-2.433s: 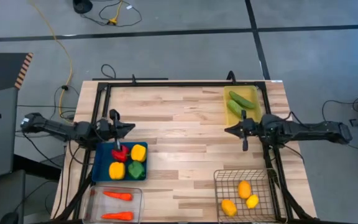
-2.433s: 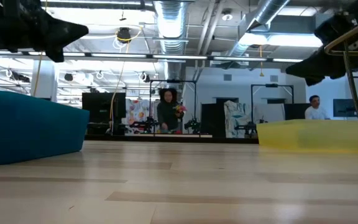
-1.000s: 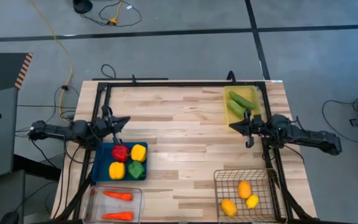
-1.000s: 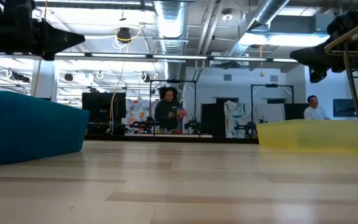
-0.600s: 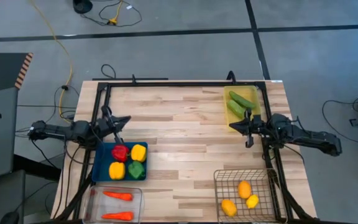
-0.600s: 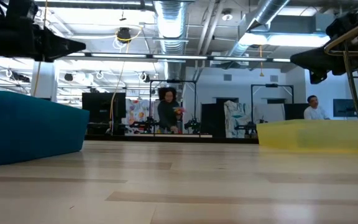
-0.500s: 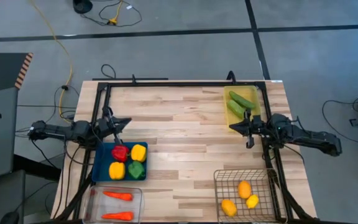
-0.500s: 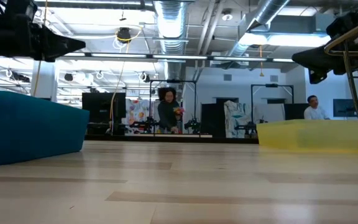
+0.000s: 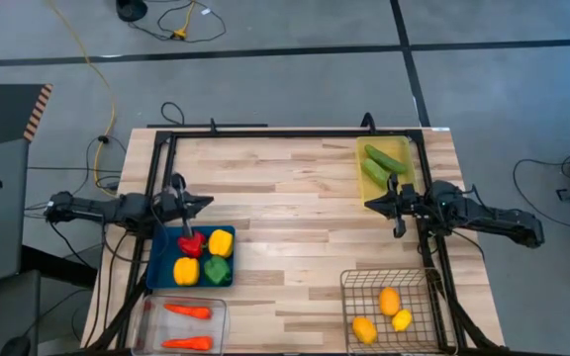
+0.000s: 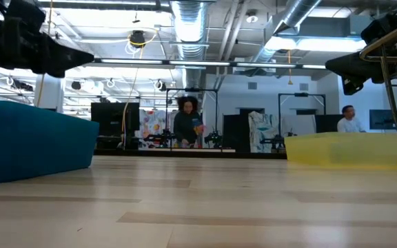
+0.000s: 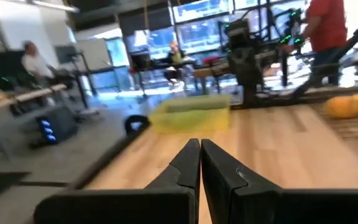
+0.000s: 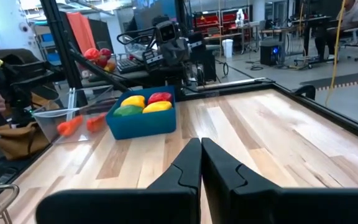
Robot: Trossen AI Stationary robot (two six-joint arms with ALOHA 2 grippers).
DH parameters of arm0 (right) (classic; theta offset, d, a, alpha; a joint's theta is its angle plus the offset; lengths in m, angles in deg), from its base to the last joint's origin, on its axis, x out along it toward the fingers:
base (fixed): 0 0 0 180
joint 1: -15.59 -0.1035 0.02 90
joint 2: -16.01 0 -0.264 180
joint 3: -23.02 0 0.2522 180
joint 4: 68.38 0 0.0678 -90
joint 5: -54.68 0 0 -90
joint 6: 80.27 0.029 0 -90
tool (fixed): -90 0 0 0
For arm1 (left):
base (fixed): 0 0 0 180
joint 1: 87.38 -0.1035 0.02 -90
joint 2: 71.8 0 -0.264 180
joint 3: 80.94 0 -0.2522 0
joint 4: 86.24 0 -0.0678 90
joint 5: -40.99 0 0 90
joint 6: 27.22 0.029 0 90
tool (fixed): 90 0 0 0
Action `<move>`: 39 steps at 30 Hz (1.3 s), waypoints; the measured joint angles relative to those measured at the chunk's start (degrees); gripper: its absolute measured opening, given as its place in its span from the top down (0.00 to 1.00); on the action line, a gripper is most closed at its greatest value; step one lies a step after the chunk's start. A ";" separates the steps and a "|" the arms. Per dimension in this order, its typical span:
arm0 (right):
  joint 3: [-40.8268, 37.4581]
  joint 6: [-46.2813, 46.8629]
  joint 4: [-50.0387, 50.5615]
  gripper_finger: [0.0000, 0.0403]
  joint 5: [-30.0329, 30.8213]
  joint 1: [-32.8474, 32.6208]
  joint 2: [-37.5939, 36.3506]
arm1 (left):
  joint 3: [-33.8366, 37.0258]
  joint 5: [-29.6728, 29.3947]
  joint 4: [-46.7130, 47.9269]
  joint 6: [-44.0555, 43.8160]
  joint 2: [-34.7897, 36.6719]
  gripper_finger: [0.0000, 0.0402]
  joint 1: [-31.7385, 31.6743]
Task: Sort produce into baskets
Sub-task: Return to Home Position
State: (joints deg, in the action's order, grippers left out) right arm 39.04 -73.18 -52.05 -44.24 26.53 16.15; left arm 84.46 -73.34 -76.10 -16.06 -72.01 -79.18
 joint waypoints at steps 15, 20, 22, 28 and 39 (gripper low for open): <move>0.00 0.00 0.19 0.91 0.04 -0.02 0.00 | -0.02 20.81 2.71 -4.06 -0.58 1.00 -0.02; -0.02 0.00 0.17 0.91 0.07 -0.02 0.00 | -0.02 23.95 3.21 -3.51 -0.58 1.00 -0.02; -0.02 0.00 0.17 0.91 0.09 -0.02 0.00 | -0.02 23.56 3.21 -3.49 -0.58 1.00 -0.04; -0.04 0.00 0.17 0.91 0.11 -0.02 0.00 | -0.02 22.89 3.13 -3.47 -0.58 1.00 -0.07; -0.07 0.00 0.17 0.91 0.15 -0.02 0.00 | -0.02 22.16 2.99 -3.45 -0.58 1.00 -0.07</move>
State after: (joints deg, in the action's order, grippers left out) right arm 38.97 -73.18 -51.88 -44.09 26.51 16.15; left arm 84.44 -51.19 -73.11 -19.51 -72.59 -79.24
